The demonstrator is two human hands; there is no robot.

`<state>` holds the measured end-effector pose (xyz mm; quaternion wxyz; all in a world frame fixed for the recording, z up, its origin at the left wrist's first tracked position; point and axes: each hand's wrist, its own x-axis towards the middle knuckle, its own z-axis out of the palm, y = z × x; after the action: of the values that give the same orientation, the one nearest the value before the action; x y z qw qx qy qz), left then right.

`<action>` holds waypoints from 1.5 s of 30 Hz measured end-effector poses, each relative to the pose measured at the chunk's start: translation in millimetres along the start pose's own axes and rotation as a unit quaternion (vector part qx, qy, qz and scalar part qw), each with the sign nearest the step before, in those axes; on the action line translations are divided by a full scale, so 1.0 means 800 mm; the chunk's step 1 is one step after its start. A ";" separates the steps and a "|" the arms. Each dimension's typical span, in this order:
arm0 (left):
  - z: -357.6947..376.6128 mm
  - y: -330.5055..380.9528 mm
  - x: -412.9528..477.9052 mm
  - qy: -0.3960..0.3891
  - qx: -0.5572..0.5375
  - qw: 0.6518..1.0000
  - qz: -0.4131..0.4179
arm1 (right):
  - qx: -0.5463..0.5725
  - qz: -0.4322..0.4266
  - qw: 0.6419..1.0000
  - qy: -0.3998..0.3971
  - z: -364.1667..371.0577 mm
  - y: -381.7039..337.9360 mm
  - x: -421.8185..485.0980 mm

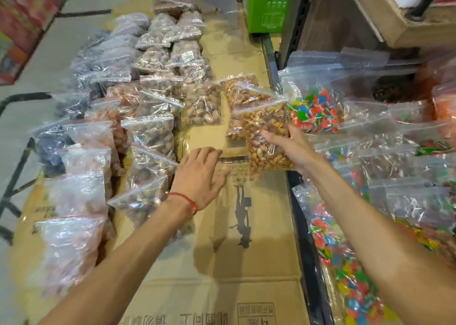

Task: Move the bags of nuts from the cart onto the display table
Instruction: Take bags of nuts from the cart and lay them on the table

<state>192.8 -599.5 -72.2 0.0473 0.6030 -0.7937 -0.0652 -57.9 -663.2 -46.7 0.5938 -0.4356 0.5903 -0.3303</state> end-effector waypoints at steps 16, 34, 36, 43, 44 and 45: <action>0.019 0.015 -0.032 -0.025 0.033 0.999 0.009 | -0.192 -0.071 0.976 0.073 0.027 0.050 0.047; 0.020 0.012 -0.048 -0.031 0.028 0.999 -0.004 | -0.315 -0.181 0.915 0.174 0.039 0.067 -0.024; 0.017 0.016 -0.052 -0.026 0.032 0.999 -0.009 | -0.352 -0.214 0.895 0.170 0.040 0.077 -0.045; 0.010 0.031 -0.082 -0.025 0.052 0.998 0.025 | -0.494 -0.254 0.813 0.175 0.038 0.101 -0.130; 0.009 0.033 -0.087 -0.022 0.054 0.998 0.036 | -0.510 -0.260 0.800 0.179 0.036 0.104 -0.143; 0.008 0.035 -0.091 -0.017 0.057 0.997 0.049 | -0.528 -0.262 0.787 0.183 0.034 0.109 -0.154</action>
<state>184.6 -521.4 -74.0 0.0028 0.5640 -0.8253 -0.0278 -51.8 -512.9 -76.7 0.0426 -0.7504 0.6337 -0.1833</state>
